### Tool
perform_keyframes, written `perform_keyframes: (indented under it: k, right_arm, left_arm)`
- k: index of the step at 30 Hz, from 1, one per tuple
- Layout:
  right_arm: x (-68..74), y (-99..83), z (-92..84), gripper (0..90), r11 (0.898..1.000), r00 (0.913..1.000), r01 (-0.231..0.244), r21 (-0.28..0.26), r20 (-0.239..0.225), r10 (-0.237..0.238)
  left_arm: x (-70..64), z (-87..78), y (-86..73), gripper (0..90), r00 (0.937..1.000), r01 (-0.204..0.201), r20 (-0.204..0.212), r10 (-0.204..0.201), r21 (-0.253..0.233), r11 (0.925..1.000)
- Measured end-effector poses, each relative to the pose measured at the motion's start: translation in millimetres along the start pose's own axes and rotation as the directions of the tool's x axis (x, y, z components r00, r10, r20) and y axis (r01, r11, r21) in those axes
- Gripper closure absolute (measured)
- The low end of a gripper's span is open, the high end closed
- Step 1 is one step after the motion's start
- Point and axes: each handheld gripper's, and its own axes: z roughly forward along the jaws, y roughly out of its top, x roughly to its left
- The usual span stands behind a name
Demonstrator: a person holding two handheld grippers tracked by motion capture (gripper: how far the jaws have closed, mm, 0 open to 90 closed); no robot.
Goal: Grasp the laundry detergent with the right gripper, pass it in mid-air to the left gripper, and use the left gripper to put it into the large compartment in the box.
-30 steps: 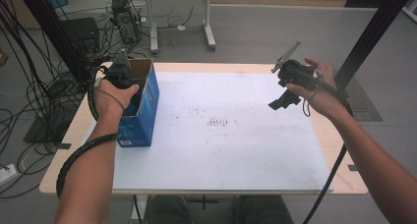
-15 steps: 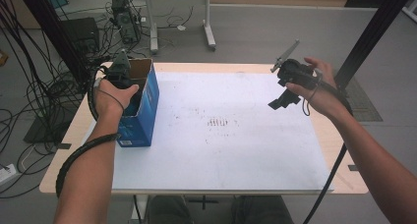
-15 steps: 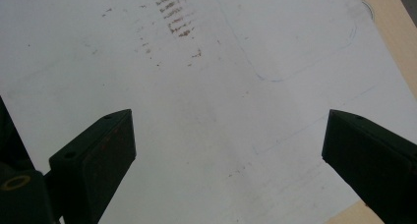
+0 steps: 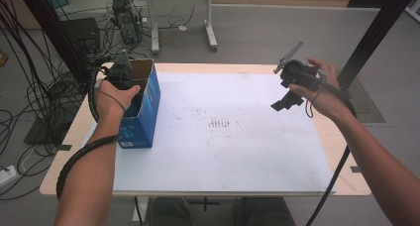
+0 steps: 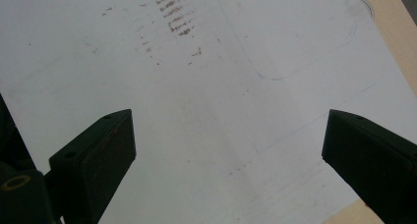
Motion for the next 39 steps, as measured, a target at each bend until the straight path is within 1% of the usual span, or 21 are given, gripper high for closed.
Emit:
perform_keyframes:
  k: [7, 11, 14, 16, 18, 21, 27, 31, 34, 39]
  right_arm:
    - [0.5, -0.3, 0.0, 6.1, 1.0, 1.0, 0.0, -0.002, -0.001, 0.0]
    - [1.1, 0.2, 0.1, 6.1, 1.0, 1.0, 0.001, -0.001, -0.003, -0.001]
    - [1.7, 1.4, -0.3, 6.1, 1.0, 1.0, 0.005, -0.005, -0.002, -0.005]
    - [2.1, 2.1, -0.9, 6.1, 1.0, 1.0, 0.006, -0.007, -0.001, -0.006]
    - [2.4, 2.1, -1.2, 6.1, 1.0, 1.0, 0.004, -0.011, 0.003, -0.004]
    - [2.9, 1.9, -0.9, 6.1, 1.0, 1.0, 0.002, -0.01, 0.001, -0.002]
    - [4.5, 1.6, -1.6, 6.1, 1.0, 1.0, -0.005, -0.008, 0.004, 0.005]
    - [5.2, 1.9, -1.6, 6.1, 1.0, 0.9999, -0.01, -0.002, -0.005, 0.01]
    - [4.0, 0.6, -2.4, 6.2, 1.0, 0.9998, -0.019, 0.009, -0.005, 0.019]
    - [0.6, -3.8, -5.8, 6.2, 0.999, 0.9991, -0.043, 0.002, 0.001, 0.043]
  left_arm:
    - [-0.2, -1.2, -0.1, 34.7, 1.0, -0.004, 0.004, 0.004, -0.004, 1.0]
    - [-1.6, -4.8, -0.1, 32.4, 0.9999, -0.01, 0.007, 0.011, -0.011, 0.9999]
    - [-3.1, -9.7, 0.2, 31.2, 0.9999, -0.017, 0.001, 0.017, -0.017, 0.9997]
    - [-3.0, -14.8, 0.3, 31.0, 0.9998, -0.017, 0.0, 0.017, -0.026, 0.9995]
    - [-3.8, -18.8, 0.1, 31.0, 0.9997, -0.021, -0.016, 0.021, -0.035, 0.9992]
    - [-4.8, -26.4, -0.4, 30.5, 0.9994, -0.03, -0.018, 0.029, -0.048, 0.9984]
    - [-9.9, -39.5, -2.6, 29.6, 0.998, -0.049, -0.042, 0.046, -0.057, 0.9972]
    - [-12.2, -48.0, -6.7, 29.3, 0.9975, -0.056, -0.047, 0.053, -0.062, 0.9965]
    - [-15.0, -55.3, -9.6, 28.5, 0.9969, -0.063, -0.05, 0.06, -0.066, 0.9958]
    - [-22.2, -71.9, -9.2, 27.3, 0.9954, -0.079, -0.06, 0.074, -0.085, 0.9932]
